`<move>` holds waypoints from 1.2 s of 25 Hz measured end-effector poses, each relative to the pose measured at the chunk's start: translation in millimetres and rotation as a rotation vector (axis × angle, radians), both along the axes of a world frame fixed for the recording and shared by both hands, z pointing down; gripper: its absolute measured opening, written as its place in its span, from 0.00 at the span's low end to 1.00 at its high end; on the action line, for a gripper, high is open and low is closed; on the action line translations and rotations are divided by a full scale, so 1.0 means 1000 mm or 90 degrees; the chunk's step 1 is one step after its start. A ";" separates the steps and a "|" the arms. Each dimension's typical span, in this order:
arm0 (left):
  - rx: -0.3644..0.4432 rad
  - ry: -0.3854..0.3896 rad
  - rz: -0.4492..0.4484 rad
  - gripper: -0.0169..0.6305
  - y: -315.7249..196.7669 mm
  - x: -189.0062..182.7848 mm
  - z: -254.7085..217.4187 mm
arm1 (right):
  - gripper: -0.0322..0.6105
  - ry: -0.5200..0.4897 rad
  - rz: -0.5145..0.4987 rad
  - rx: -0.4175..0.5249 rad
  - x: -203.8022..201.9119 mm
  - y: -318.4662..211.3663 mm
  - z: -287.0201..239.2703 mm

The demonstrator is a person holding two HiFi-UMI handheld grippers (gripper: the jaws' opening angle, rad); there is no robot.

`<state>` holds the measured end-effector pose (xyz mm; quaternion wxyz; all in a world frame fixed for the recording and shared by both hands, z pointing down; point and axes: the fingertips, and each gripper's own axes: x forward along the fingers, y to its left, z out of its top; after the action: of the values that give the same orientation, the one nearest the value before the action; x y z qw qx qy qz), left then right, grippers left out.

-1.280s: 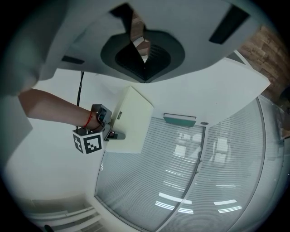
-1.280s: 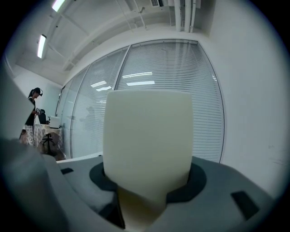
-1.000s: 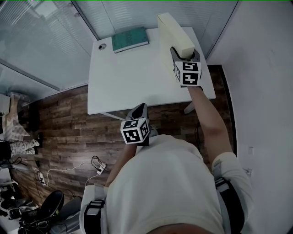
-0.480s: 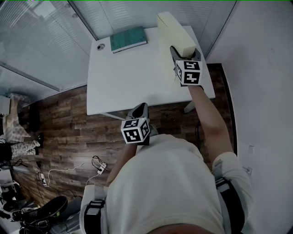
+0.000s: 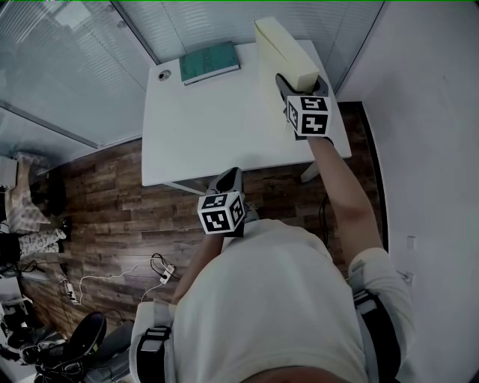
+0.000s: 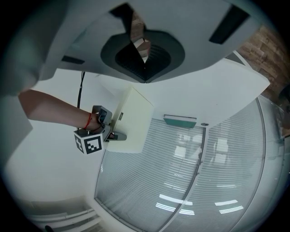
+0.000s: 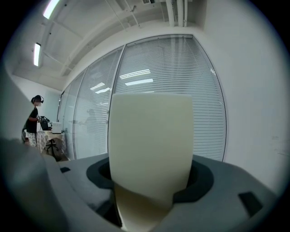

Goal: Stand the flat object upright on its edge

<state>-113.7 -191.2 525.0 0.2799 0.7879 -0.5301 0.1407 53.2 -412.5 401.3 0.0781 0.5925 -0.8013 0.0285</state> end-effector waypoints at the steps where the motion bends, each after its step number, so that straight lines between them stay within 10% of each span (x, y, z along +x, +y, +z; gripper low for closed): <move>1: 0.000 -0.001 0.000 0.06 0.001 0.000 0.000 | 0.55 -0.001 0.002 0.002 0.000 0.002 0.000; 30: 0.008 0.005 0.022 0.06 0.020 0.009 -0.004 | 0.55 -0.042 -0.002 -0.032 0.011 0.072 0.026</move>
<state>-105.2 -171.1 520.9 0.2741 0.7992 -0.5164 0.1391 64.4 -340.3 427.0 0.0663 0.5880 -0.8032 0.0682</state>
